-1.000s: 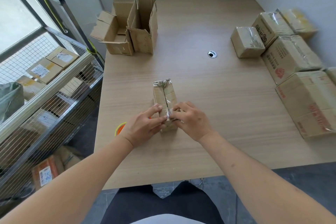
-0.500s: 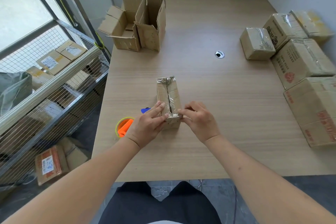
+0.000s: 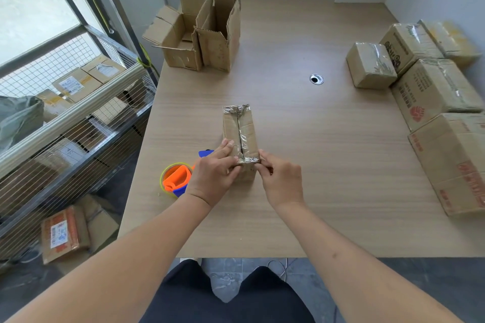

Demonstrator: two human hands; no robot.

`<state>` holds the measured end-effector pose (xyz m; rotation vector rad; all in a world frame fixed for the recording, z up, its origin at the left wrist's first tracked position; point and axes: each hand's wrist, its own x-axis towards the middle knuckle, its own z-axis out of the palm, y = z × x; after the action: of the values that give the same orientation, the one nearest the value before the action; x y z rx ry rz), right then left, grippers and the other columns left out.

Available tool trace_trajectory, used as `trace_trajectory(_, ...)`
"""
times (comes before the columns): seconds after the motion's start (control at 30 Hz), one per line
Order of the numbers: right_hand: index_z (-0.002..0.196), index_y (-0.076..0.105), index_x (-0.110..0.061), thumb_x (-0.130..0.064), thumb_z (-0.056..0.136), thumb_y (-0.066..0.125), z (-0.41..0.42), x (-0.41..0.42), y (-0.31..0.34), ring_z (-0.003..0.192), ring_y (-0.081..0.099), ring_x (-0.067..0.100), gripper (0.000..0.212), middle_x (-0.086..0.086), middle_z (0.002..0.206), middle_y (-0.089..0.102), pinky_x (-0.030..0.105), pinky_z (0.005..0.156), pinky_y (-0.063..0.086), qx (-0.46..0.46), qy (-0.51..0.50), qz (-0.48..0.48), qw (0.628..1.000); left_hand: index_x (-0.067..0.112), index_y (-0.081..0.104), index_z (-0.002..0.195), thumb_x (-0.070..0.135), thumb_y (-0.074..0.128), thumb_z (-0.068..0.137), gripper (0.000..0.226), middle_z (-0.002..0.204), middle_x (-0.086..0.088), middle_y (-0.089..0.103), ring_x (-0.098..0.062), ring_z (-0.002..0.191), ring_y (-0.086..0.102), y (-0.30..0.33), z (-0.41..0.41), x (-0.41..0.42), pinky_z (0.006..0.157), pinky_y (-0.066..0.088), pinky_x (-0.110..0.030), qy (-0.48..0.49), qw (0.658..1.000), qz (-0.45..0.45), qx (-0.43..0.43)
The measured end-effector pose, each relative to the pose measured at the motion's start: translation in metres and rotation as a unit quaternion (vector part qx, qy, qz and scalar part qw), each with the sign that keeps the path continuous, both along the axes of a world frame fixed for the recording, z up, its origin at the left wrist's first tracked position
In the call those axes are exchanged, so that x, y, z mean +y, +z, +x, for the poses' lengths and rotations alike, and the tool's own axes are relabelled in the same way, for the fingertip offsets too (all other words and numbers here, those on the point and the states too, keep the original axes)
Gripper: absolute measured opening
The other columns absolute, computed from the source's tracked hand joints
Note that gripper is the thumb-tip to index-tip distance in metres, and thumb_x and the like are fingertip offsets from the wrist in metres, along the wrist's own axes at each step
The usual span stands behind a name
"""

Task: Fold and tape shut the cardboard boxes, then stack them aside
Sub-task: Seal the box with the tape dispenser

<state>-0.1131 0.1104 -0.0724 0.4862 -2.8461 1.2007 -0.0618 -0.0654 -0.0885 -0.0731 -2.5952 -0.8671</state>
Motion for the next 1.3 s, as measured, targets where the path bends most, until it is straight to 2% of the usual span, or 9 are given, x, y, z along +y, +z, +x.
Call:
trace_trajectory(0.23, 0.123, 0.074, -0.017, -0.007, 0.091, 0.069, -0.008, 0.019, 0.014, 0.110, 0.071, 0.024, 0.034, 0.004, 0.114, 0.076, 0.035, 0.097, 0.054, -0.051, -0.071, 0.024, 0.996, 0.004, 0.075, 0.114, -0.008, 0.080, 0.078, 0.038, 0.140, -0.028, 0.057, -0.046, 0.133, 0.052, 0.004, 0.007, 0.015, 0.108, 0.043, -0.050, -0.081, 0.996, -0.026, -0.030)
trace_trajectory(0.33, 0.122, 0.075, -0.015, -0.006, 0.092, 0.066, -0.008, 0.024, 0.019, 0.111, 0.071, 0.023, 0.033, 0.005, 0.114, 0.076, 0.033, 0.099, 0.053, -0.080, -0.071, 0.035, 0.994, 0.006, 0.078, 0.110, -0.007, 0.084, 0.076, 0.037, 0.133, -0.026, 0.062, -0.046, 0.128, 0.057, 0.007, 0.010, 0.021, 0.102, 0.050, -0.054, -0.081, 0.996, -0.031, -0.031)
trace_trajectory(0.5, 0.120, 0.075, -0.012, -0.001, 0.094, 0.061, -0.008, 0.022, 0.020, 0.111, 0.070, 0.017, 0.032, 0.006, 0.114, 0.077, 0.016, 0.096, 0.045, -0.165, -0.135, -0.026, 0.977, 0.009, 0.081, 0.103, -0.004, 0.088, 0.072, 0.034, 0.123, -0.024, 0.069, -0.047, 0.119, 0.064, 0.009, 0.001, 0.019, 0.093, 0.056, -0.056, -0.080, 0.994, -0.065, -0.022)
trace_trajectory(0.67, 0.127, 0.065, -0.021, -0.016, 0.102, 0.046, 0.009, 0.014, 0.021, 0.101, 0.067, 0.037, 0.032, 0.012, 0.106, 0.075, 0.037, 0.079, 0.049, -0.113, -0.087, 0.082, 0.986, 0.008, 0.081, 0.105, -0.003, 0.085, 0.076, 0.031, 0.127, -0.023, 0.068, -0.046, 0.121, 0.062, 0.000, 0.003, 0.023, 0.098, 0.054, -0.052, -0.071, 0.995, -0.070, -0.009)
trace_trajectory(0.77, 0.148, 0.047, -0.019, -0.024, 0.103, 0.048, 0.015, 0.011, 0.018, 0.110, 0.064, 0.038, 0.045, 0.013, 0.119, 0.071, 0.039, 0.084, 0.049, -0.137, -0.056, 0.076, 0.986, 0.008, 0.080, 0.106, -0.005, 0.083, 0.078, 0.031, 0.128, -0.022, 0.067, -0.046, 0.123, 0.061, -0.002, 0.000, 0.023, 0.100, 0.053, -0.052, -0.071, 0.995, -0.070, -0.006)
trace_trajectory(0.93, 0.163, 0.015, -0.018, -0.038, 0.095, 0.070, 0.017, 0.013, 0.021, 0.125, 0.059, 0.029, 0.090, 0.005, 0.146, 0.055, 0.039, 0.092, 0.049, -0.127, 0.011, 0.123, 0.984, 0.013, 0.081, 0.108, -0.014, 0.079, 0.076, 0.042, 0.127, -0.016, 0.069, -0.042, 0.122, 0.063, 0.007, 0.001, 0.014, 0.097, 0.056, -0.049, -0.081, 0.992, -0.097, -0.009)
trace_trajectory(1.0, 0.164, 0.014, -0.021, -0.039, 0.099, 0.064, 0.010, 0.014, 0.024, 0.121, 0.061, 0.029, 0.084, 0.002, 0.144, 0.054, 0.040, 0.087, 0.051, -0.079, 0.036, 0.211, 0.974, 0.015, 0.081, 0.107, -0.017, 0.077, 0.074, 0.046, 0.126, -0.014, 0.070, -0.041, 0.121, 0.064, 0.011, 0.001, 0.014, 0.096, 0.056, -0.048, -0.080, 0.991, -0.103, -0.013)
trace_trajectory(1.1, 0.162, 0.019, -0.020, -0.026, 0.105, 0.054, -0.002, 0.012, 0.027, 0.109, 0.068, 0.030, 0.067, 0.003, 0.129, 0.065, 0.037, 0.080, 0.053, -0.015, 0.052, 0.325, 0.944, 0.015, 0.082, 0.106, -0.018, 0.078, 0.073, 0.047, 0.125, -0.013, 0.071, -0.040, 0.121, 0.065, 0.011, 0.000, 0.014, 0.095, 0.057, -0.048, -0.069, 0.993, -0.096, -0.026)
trace_trajectory(1.3, 0.138, 0.044, -0.021, -0.020, 0.101, 0.060, -0.008, 0.006, 0.029, 0.090, 0.073, 0.032, 0.041, 0.006, 0.100, 0.074, 0.034, 0.066, 0.049, 0.009, 0.021, 0.327, 0.945, 0.017, 0.082, 0.106, -0.011, 0.081, 0.076, 0.041, 0.125, -0.007, 0.072, -0.035, 0.120, 0.066, 0.011, 0.000, 0.014, 0.094, 0.057, -0.042, -0.061, 0.995, -0.073, -0.034)
